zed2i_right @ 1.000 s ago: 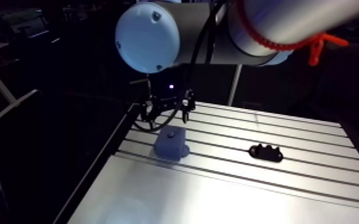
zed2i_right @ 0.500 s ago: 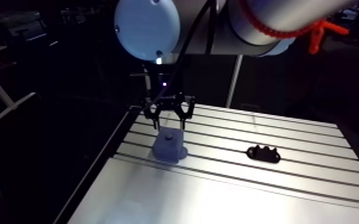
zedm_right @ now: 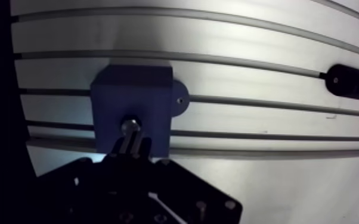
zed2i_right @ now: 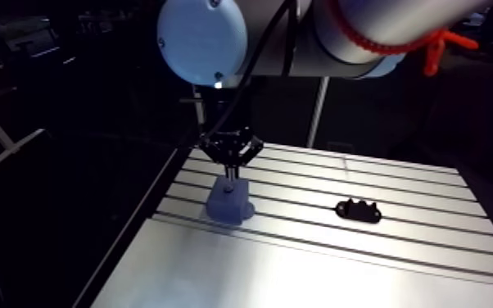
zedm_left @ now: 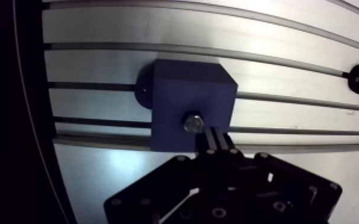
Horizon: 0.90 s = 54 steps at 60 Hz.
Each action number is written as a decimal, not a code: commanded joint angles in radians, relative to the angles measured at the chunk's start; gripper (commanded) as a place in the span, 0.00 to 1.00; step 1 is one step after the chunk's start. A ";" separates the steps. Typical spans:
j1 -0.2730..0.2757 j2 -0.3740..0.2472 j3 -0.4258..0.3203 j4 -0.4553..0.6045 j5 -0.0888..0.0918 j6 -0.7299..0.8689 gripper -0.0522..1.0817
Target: Pick up the M10 bolt and insert it into the hex recess until seated.
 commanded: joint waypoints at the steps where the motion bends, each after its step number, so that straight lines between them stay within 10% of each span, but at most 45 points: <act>1: 0.003 0.001 0.003 -0.010 0.001 -0.005 1.00; 54: 0.012 0.005 0.035 -0.022 -0.001 -0.009 1.00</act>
